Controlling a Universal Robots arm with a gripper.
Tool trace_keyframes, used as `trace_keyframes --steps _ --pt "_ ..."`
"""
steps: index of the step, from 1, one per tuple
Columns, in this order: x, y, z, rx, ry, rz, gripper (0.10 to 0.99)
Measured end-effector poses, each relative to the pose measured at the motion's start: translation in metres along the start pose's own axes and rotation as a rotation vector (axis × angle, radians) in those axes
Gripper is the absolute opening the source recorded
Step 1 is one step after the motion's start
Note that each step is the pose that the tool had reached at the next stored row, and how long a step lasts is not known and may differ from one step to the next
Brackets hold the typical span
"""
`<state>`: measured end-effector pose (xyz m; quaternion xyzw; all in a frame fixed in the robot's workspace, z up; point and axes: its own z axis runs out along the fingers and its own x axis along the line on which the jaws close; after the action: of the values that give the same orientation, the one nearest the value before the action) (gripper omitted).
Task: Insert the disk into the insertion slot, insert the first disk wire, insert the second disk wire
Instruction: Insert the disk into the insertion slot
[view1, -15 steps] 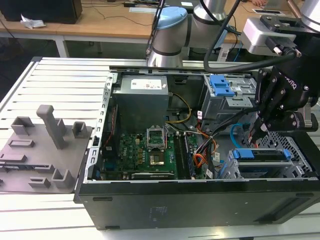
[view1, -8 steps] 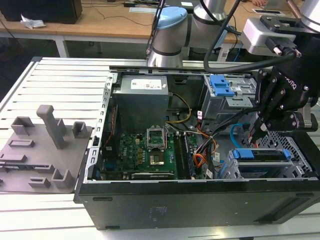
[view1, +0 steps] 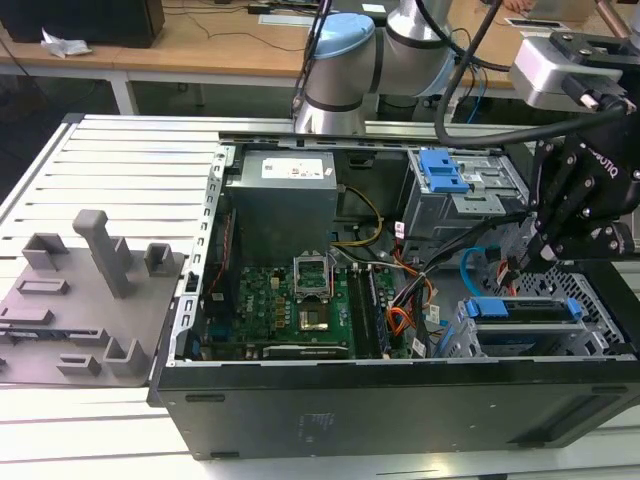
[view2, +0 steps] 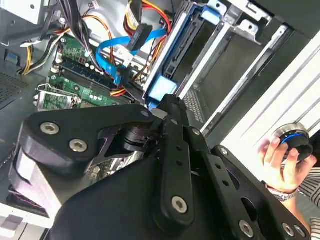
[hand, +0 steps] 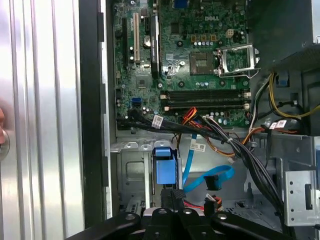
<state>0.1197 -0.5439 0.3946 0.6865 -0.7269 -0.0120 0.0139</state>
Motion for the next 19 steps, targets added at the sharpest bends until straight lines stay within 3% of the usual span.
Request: trace_keyframes --steps 9,11,15,19 --pt "-0.0003 -0.0046 0.0258 -0.001 0.0003 0.0 0.106" --pt "-0.0004 -0.0058 0.0278 -0.001 0.0003 0.0 0.106" --pt "-0.0014 -0.0154 0.0297 -0.002 0.0003 0.0 0.106" --pt "-0.0014 -0.0155 0.0297 -0.002 0.0004 0.0 0.106"
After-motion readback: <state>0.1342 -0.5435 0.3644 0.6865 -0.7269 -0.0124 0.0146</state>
